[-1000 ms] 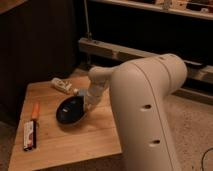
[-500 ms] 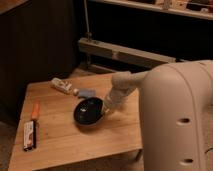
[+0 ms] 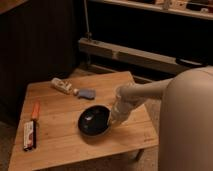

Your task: Drag the ceramic bowl in a circle

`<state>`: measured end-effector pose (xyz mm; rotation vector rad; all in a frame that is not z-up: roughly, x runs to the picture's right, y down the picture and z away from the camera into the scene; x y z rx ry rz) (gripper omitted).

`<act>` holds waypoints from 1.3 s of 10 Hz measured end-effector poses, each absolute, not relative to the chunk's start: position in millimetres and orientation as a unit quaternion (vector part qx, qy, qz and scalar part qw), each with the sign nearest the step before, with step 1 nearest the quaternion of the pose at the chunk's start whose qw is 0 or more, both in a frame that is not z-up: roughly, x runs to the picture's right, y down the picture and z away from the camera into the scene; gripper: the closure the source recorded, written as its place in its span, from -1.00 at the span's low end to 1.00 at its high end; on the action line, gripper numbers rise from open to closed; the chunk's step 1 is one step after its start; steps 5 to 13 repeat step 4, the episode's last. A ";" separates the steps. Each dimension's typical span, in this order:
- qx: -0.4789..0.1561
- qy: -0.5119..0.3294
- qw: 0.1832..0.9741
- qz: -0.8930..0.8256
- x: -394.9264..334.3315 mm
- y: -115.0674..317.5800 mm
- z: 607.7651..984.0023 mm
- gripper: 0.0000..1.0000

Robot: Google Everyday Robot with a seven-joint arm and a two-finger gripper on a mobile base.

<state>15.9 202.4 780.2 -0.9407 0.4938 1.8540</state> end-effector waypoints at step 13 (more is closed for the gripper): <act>-0.433 0.203 0.513 0.713 -50.1 245.1 758.5 1.00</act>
